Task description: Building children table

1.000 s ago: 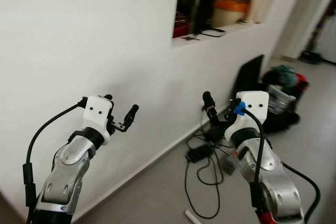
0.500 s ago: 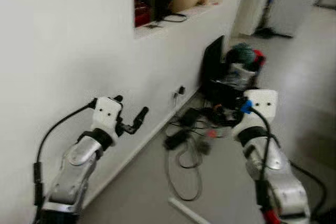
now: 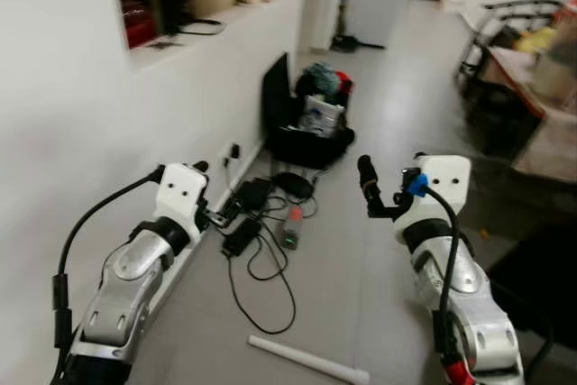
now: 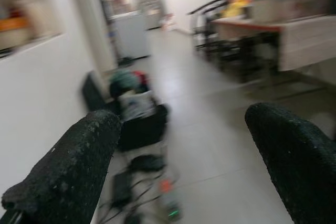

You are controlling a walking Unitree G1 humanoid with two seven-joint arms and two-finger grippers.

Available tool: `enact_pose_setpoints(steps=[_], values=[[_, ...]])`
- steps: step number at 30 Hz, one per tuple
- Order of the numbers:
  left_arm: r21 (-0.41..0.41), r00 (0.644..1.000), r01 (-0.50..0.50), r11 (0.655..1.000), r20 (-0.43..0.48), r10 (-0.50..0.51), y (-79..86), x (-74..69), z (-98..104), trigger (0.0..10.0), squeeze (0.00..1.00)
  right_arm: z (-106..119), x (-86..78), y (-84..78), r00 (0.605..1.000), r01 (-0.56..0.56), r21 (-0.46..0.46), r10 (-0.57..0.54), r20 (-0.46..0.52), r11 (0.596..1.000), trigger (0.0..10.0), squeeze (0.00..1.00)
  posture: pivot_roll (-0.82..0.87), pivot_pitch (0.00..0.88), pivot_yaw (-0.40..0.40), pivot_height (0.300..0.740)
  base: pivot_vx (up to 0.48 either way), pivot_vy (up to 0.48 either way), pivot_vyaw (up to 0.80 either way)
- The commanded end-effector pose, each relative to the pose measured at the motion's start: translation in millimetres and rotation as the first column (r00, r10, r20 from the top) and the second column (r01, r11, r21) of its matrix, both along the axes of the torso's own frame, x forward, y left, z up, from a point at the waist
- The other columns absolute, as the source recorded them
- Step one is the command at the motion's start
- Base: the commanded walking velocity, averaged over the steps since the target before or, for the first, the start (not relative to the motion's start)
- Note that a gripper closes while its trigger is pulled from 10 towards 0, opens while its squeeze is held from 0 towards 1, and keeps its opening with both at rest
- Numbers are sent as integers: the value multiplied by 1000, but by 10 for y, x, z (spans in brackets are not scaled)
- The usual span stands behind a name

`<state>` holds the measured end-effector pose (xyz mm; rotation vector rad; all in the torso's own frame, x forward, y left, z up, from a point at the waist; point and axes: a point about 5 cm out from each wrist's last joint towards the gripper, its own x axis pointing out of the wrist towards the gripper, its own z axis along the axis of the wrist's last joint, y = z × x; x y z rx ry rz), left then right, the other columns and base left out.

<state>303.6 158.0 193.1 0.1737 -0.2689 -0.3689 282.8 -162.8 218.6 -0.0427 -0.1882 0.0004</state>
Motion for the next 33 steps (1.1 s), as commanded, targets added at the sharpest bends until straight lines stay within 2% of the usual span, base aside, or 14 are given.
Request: enact_pose_setpoints(steps=[1,11,16,33], values=[[4,1000,30,1000,-8,-30,-81,-3,-33,10000,0,4,-6,-74,999,36,-11,-36,3,999,10000,0,62,0,-62,740,0,-465,-800],[-1,1000,31,1000,-7,-31,-84,-5,-39,10000,0,5,1,-83,999,39,-14,-39,3,999,10000,0,60,0,-63,740,0,-464,-800],[-23,1000,29,999,-1,-29,-82,-5,-30,10000,0,6,8,-87,999,42,-13,-42,2,999,10000,0,59,0,-64,740,0,0,-800],[-26,999,49,998,5,-49,-106,-1,-25,10000,0,17,30,-140,997,74,0,-74,3,997,10000,0,56,0,-63,740,0,-74,-800]])
